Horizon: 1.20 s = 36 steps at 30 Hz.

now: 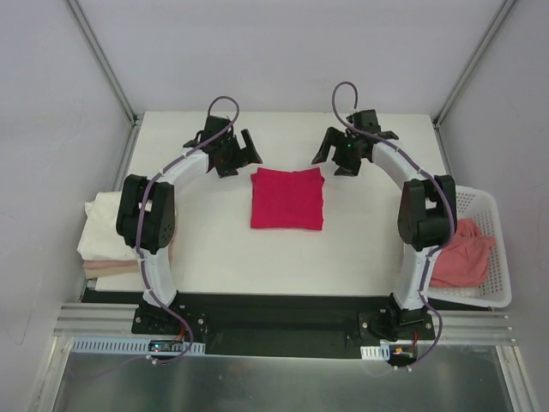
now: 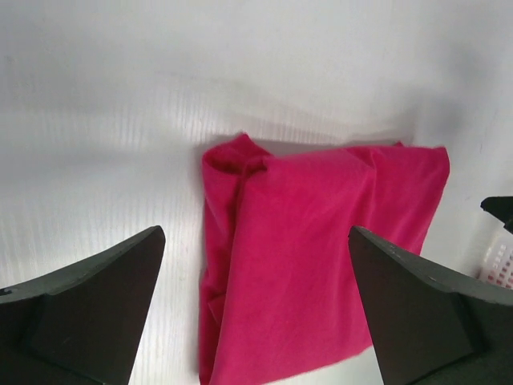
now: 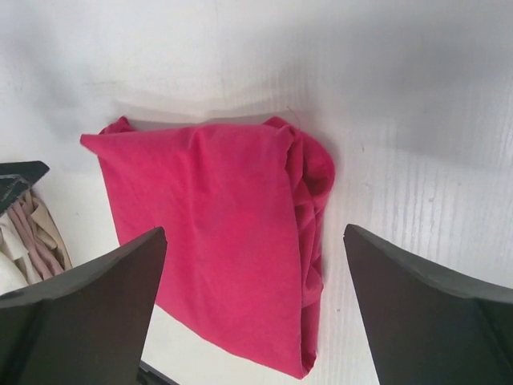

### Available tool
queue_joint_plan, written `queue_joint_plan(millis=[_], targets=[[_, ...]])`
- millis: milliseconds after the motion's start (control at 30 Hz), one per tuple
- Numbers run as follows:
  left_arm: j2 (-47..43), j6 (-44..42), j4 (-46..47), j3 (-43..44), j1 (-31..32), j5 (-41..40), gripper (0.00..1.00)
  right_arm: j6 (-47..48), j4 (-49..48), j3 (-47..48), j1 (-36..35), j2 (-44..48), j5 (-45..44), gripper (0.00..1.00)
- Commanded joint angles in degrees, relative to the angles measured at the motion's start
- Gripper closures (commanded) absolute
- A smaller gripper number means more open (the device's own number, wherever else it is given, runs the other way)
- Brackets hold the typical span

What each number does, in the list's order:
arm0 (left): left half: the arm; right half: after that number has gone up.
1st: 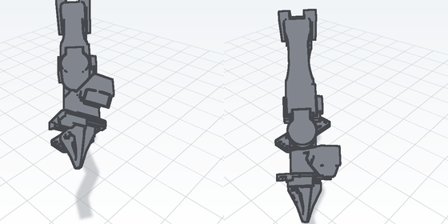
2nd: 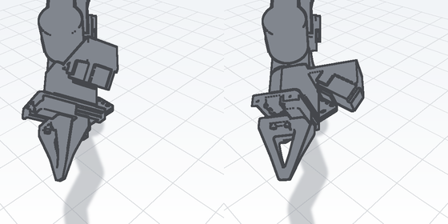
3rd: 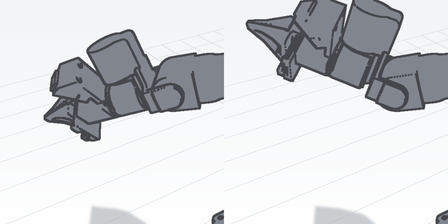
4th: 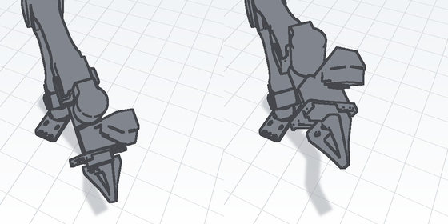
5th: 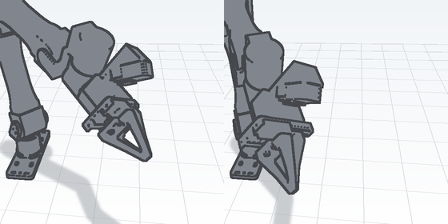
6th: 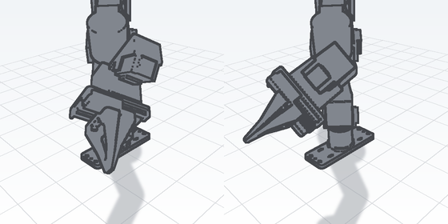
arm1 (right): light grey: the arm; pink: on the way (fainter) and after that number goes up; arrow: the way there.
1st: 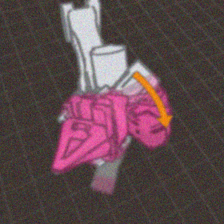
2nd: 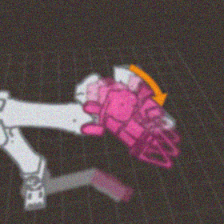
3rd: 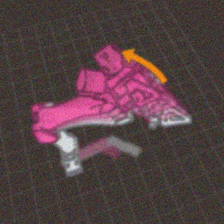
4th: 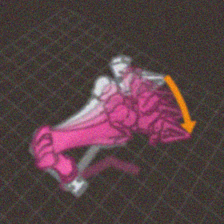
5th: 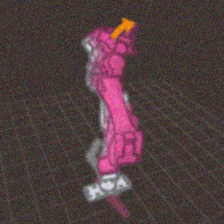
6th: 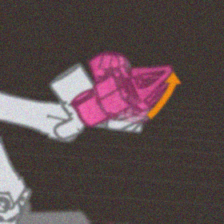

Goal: Fold and stack the t-shirts
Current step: Fold the long partially folded tshirt into a neat square

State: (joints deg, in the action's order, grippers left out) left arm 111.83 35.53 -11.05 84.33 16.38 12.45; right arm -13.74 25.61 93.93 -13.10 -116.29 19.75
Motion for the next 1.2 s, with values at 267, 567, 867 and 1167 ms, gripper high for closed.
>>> queue_joint_plan(millis=[267,567,867,1167], targets=[[-10.1,0.9,0.0,-14.1,1.8,9.6,0.01,3.0,-4.7,-26.2,-5.4,28.1,1.6,0.03],[-5.4,0.5,0.0,-16.5,3.5,7.9,0.12,4.8,0.7,-44.1,-7.2,53.2,-5.1,0.03],[3.5,-0.8,-6.0,-9.1,5.3,2.9,0.44,6.4,11.7,-47.9,-7.2,70.0,-10.9,0.03],[7.6,-1.6,-12.5,-3.8,9.9,-3.8,0.65,8.0,16.6,-47.7,-7.2,76.3,-13.8,0.03]])
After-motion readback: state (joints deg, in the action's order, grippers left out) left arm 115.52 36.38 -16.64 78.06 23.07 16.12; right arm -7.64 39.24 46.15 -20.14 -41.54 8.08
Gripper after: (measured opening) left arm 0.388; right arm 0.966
